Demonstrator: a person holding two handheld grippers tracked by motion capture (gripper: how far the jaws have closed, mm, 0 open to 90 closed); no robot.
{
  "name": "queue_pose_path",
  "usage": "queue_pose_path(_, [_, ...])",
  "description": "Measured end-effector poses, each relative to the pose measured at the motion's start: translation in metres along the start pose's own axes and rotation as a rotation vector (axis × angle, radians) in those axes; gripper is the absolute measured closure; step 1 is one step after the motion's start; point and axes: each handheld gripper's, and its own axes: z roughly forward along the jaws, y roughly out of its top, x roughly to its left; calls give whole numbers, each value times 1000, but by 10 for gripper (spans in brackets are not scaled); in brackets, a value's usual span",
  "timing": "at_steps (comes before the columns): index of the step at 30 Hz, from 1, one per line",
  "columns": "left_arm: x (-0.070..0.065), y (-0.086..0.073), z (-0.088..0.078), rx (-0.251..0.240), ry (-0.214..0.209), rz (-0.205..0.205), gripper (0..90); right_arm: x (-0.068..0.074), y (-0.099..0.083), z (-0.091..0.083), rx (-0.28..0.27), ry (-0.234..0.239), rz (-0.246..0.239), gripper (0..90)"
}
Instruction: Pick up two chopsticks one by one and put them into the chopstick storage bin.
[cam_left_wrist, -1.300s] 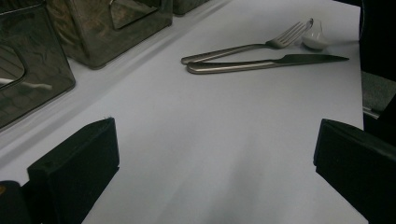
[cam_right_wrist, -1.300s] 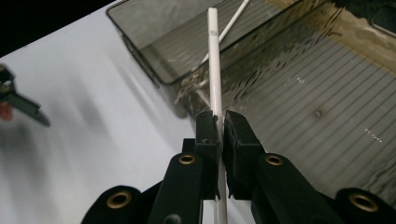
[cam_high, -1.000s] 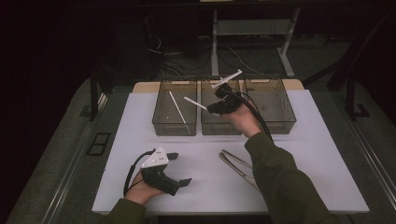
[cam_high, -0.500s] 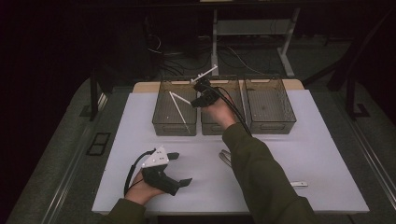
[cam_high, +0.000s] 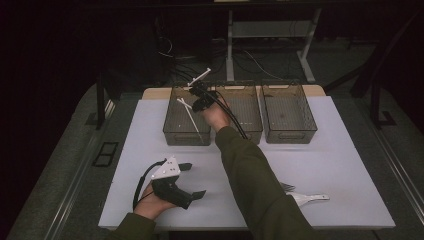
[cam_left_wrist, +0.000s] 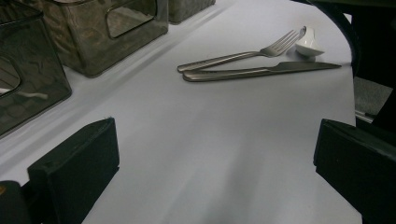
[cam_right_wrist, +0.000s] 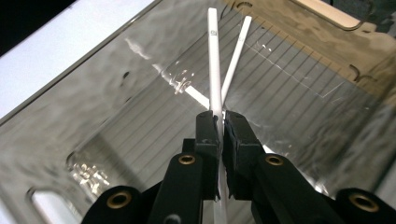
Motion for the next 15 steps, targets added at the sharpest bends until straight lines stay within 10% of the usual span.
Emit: queue_pose_path(15, [2,1,-1,0,-6,8,0,13,10,18,0,-18,-10,709])
